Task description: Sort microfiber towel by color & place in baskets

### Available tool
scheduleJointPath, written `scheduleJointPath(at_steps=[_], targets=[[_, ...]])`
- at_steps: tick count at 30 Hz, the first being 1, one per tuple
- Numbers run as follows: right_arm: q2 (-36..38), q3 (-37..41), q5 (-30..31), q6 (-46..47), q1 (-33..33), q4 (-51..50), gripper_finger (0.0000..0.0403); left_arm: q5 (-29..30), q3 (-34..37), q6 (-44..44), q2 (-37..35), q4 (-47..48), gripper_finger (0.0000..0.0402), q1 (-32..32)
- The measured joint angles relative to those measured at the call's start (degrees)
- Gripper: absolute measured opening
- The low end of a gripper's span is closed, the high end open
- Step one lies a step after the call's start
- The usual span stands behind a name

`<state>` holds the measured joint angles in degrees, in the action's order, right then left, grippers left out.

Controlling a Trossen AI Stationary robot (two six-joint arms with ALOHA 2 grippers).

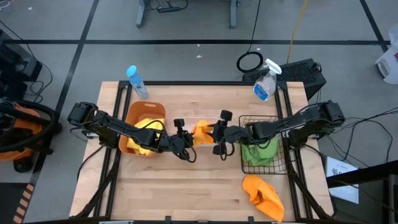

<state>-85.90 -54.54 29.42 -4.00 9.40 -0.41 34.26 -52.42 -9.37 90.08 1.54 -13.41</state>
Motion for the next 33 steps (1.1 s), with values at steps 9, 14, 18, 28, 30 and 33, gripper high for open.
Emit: scheduleJointPath(at_steps=[9, 14, 18, 28, 30, 33], targets=[[-7.11, 0.00, -5.72, 0.50, -3.52, -0.18, 0.0007, 2.11, 0.02, 0.26, 0.00, -1.15, 0.0021, 0.20], [-9.39, 0.00, -5.80, 2.05, -4.20, -1.55, 0.0011, 3.72, 0.00, 1.38, 0.02, -0.97, 0.0030, 0.67], [-9.47, 0.00, -5.89, 2.01, -4.19, -1.86, 0.0003, 4.02, 0.00, 1.52, 0.02, -1.10, 0.0073, 0.63], [-9.23, 0.00, -10.26, 4.27, -4.88, -3.09, 0.0002, 10.35, -1.30, 1.50, 0.02, -2.46, 0.0197, -0.74], [-9.23, 0.00, -10.25, 4.39, -4.95, -3.52, 0.0001, 11.22, -1.49, 1.51, 0.00, -2.44, 0.0210, -1.29], [-9.23, 0.00, -10.24, 4.74, -4.95, -3.85, 0.0001, 13.14, -1.49, 2.54, 0.00, -1.59, 0.0230, -1.75]])
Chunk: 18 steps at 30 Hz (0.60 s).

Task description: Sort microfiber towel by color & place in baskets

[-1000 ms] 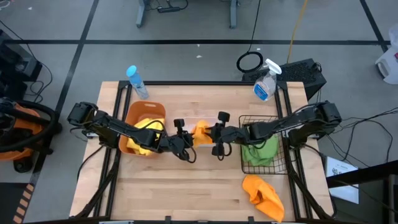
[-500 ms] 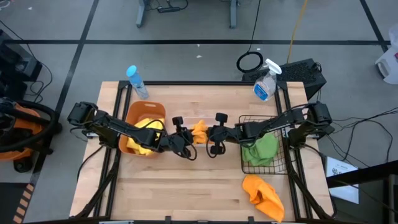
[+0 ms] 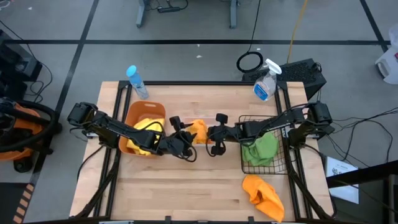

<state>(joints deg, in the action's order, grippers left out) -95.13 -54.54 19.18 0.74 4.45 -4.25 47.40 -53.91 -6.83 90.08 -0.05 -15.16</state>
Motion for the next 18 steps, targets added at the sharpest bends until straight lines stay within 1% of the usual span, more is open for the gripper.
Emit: scheduleJointPath(at_steps=[2, 5, 9, 13, 18], targets=[[0.00, 0.00, 0.60, 0.33, 0.02, -0.39, 0.0003, 1.01, 0.00, 2.23, 0.00, 1.66, 0.0244, -0.04], [0.06, 0.00, 2.99, 1.39, 0.04, -0.40, 0.0015, 0.69, 0.02, 5.07, 0.00, 4.65, 0.0260, -0.04], [0.09, 0.00, 2.97, 1.31, 0.27, -0.99, 0.0047, -1.33, 0.02, 6.50, 0.02, 2.85, 0.0258, 0.31], [1.57, 0.02, 3.15, 1.15, 0.69, -2.13, 0.0090, -3.71, 0.02, 6.46, 0.66, 0.96, 0.0233, 1.75], [6.42, 0.00, 3.34, 1.45, 1.74, -6.73, 0.0135, -5.54, 0.16, 6.41, 2.99, 0.62, 0.0177, 4.51]])
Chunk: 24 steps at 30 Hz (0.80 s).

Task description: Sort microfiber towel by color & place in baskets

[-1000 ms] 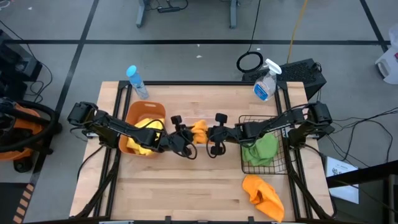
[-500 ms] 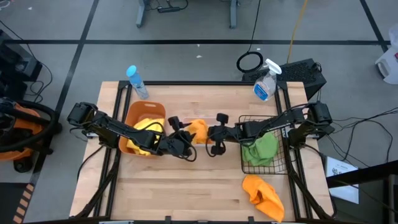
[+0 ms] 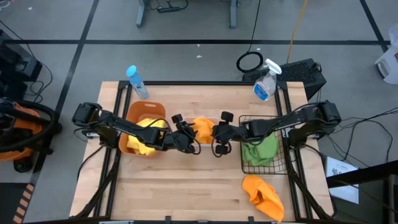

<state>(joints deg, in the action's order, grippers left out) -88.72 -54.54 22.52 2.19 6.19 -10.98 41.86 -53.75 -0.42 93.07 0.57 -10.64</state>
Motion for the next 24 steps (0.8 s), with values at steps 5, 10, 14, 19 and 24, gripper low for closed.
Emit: scheduleJointPath(at_steps=[5, 10, 14, 19, 24], targets=[[3.92, -0.03, -0.19, 0.07, 1.04, 0.42, 0.0150, -4.30, -0.03, -3.68, 3.42, -7.84, 0.0117, 2.06], [3.62, -0.15, -2.18, -3.00, 1.03, 7.41, 0.0137, -2.79, -0.14, -5.91, 1.78, -10.17, 0.0089, 1.86], [1.29, -0.11, -4.14, -6.03, 0.31, 12.10, 0.0110, 0.86, -0.18, -1.75, -5.19, -2.68, 0.0086, -1.30], [-3.06, -0.11, -5.61, -7.93, -2.72, 19.58, 0.0062, 1.04, -0.21, 6.24, -12.70, 5.93, 0.0086, -5.69], [-8.59, -0.09, -6.99, -6.86, -6.69, 20.80, 0.0008, 0.95, -0.18, 9.17, -13.61, 8.87, 0.0086, -7.96]])
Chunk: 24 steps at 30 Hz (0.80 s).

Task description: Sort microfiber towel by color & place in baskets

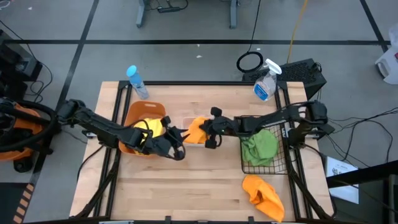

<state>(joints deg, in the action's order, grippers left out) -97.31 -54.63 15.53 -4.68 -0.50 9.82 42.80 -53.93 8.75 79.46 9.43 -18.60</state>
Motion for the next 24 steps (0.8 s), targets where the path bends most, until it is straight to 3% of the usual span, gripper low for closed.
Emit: scheduleJointPath(at_steps=[17, 24], targets=[[-5.72, 0.07, -8.47, 7.25, -2.05, -7.98, 0.0001, -0.62, 1.01, 2.94, 11.91, -3.26, 0.0086, 4.06], [0.08, 0.04, -8.44, 7.19, -1.33, -8.64, 0.0003, -3.91, 1.01, 2.93, 14.51, -4.57, 0.0086, 5.74]])
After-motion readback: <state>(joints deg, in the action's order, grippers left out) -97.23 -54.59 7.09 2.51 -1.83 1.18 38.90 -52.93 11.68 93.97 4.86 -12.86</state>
